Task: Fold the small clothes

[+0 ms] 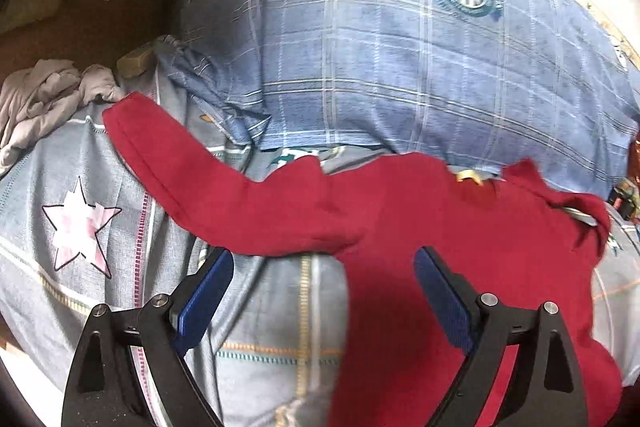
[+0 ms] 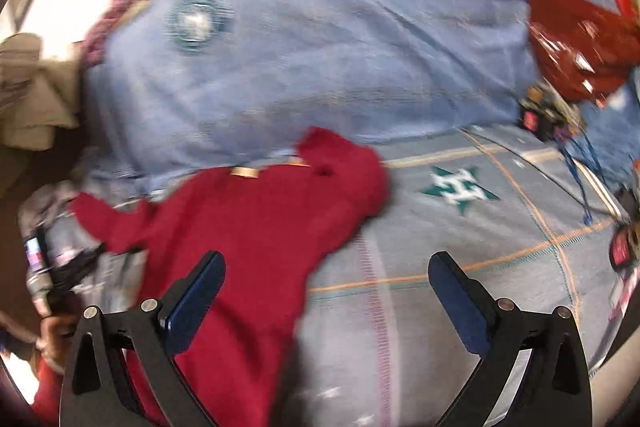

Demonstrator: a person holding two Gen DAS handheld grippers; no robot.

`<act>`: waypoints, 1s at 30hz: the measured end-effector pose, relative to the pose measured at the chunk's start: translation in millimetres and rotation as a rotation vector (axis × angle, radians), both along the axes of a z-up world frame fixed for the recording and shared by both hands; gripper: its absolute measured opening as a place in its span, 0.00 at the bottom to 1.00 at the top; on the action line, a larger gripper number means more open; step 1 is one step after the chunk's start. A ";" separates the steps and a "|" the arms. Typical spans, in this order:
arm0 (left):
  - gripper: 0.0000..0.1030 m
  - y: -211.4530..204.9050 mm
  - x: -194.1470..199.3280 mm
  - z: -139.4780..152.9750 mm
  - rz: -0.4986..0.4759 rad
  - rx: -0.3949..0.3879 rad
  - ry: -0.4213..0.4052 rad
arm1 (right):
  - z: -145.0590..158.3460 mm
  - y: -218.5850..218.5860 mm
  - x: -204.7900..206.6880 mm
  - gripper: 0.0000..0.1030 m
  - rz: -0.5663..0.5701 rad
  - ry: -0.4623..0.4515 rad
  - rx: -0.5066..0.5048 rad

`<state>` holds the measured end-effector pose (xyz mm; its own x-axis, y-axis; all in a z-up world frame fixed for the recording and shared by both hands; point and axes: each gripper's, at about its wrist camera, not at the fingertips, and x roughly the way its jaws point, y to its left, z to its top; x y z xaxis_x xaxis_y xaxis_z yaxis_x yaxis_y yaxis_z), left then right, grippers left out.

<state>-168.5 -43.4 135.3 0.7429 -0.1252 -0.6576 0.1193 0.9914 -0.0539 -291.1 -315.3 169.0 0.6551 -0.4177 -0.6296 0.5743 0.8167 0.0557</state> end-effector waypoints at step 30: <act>0.89 -4.1 97.0 -28.1 0.079 0.015 0.052 | -118.1 77.9 210.4 0.98 0.226 0.076 -0.024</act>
<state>-71.5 -47.4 107.2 0.7151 -0.0575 -0.6966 0.0384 0.9983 -0.0430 -80.7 -237.4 50.9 0.6848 -0.2815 -0.6722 0.3788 0.9255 -0.0016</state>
